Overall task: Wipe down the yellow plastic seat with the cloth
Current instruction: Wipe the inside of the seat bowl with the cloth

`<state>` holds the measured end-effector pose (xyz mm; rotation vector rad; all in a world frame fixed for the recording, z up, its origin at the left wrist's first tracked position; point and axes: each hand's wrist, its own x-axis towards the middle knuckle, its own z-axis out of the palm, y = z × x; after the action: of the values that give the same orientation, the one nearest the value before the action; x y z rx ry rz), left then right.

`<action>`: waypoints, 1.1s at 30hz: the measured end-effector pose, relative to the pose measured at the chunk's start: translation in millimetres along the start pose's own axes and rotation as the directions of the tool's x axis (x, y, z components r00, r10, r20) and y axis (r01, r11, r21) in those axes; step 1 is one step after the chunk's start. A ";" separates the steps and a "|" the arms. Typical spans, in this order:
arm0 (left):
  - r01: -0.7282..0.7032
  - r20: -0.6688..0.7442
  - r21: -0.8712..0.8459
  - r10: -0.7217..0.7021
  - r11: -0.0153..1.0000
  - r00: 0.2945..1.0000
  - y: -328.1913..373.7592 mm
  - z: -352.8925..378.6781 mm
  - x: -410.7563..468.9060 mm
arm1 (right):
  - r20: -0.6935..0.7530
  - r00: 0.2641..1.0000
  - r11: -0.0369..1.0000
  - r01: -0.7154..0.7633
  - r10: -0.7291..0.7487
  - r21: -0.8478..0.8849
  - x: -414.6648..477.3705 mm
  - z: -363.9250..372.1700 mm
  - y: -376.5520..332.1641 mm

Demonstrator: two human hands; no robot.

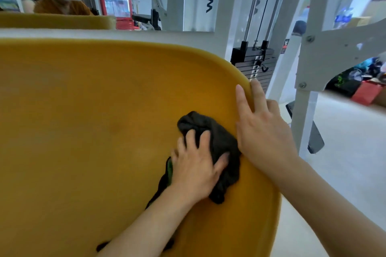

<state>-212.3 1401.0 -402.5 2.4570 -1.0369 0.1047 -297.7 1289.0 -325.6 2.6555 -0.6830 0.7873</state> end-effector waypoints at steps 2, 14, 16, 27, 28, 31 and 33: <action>-0.029 -0.184 0.026 0.033 0.999 0.982 -1.2 -8.3 47.9 | -0.023 1.000 1.000 0.003 -0.003 -0.016 1.8 4.9 1.8; -0.060 -0.023 0.295 0.070 0.954 0.997 -20.6 -7.4 -6.9 | 0.018 0.999 0.999 0.033 -0.033 0.030 57.6 2.0 -5.8; -0.011 -0.160 0.297 0.061 0.955 0.985 -27.0 -12.5 30.8 | 0.033 0.998 0.997 0.057 -0.059 0.048 71.6 8.0 -7.3; -0.338 0.150 0.351 0.304 0.873 0.941 -91.4 7.9 -9.4 | -0.009 0.998 0.996 0.056 -0.056 0.076 101.0 45.6 -14.9; -0.308 0.164 0.430 0.262 0.849 0.951 -104.5 3.1 5.2 | -0.007 0.998 0.994 0.066 -0.066 0.088 86.3 47.2 -24.7; 0.036 0.065 0.442 -0.072 0.896 0.995 -135.2 -14.3 61.4 | 0.136 0.967 0.940 0.167 -0.215 0.299 34.7 59.1 -67.6; 0.091 0.065 0.349 -0.121 0.933 0.991 -132.3 -17.9 61.0 | 0.329 0.899 0.835 0.068 -0.288 0.546 15.5 72.2 -99.8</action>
<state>-75.1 1448.9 -423.3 2.8536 -0.9880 0.1603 -203.5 1339.4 -388.8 3.3776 -0.3077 0.4107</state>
